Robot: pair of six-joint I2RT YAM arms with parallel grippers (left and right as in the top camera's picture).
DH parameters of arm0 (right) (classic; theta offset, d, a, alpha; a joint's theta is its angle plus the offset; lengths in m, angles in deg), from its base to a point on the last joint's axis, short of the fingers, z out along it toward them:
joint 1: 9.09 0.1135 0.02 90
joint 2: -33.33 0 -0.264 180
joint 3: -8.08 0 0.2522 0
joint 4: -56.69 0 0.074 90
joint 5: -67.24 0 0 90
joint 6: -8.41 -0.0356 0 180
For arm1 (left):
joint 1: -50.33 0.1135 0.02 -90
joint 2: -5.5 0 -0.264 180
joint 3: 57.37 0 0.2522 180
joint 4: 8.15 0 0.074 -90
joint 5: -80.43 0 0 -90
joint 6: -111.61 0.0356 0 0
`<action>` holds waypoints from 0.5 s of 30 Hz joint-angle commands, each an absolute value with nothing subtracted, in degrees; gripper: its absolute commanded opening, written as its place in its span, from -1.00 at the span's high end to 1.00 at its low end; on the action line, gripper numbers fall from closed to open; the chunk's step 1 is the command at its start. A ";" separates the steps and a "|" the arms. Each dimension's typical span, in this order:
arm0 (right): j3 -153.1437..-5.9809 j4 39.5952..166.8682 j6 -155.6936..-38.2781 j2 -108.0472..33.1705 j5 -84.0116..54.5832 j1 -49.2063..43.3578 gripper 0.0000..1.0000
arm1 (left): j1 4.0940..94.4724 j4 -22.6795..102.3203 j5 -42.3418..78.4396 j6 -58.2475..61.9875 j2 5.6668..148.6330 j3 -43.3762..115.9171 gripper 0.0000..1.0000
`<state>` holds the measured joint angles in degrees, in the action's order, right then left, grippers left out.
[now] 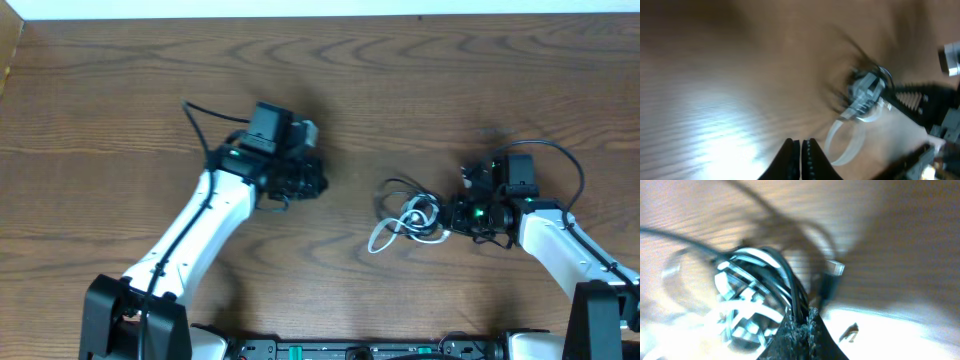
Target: Untangle cables
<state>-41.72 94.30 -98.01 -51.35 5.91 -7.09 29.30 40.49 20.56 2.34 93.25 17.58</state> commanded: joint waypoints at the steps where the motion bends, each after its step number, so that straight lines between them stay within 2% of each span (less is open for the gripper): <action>1: -41.45 92.12 -94.12 -51.70 21.71 -5.67 0.98 | 23.37 40.40 23.03 3.39 93.53 17.47 0.75; 7: -41.45 90.98 -94.14 -51.70 21.78 -3.70 0.98 | 14.19 37.30 17.83 2.43 94.19 17.47 0.73; 10: -41.45 90.81 -94.17 -51.70 21.71 -3.33 0.98 | 11.81 37.16 13.09 -1.83 95.30 17.47 0.72; 15: -41.45 90.83 -94.76 -51.70 19.15 -3.35 0.98 | 9.27 35.00 12.21 -8.54 99.83 17.47 0.67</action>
<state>-41.70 90.94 -95.35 -51.37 19.39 -3.63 10.32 35.88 14.86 -2.99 96.72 17.58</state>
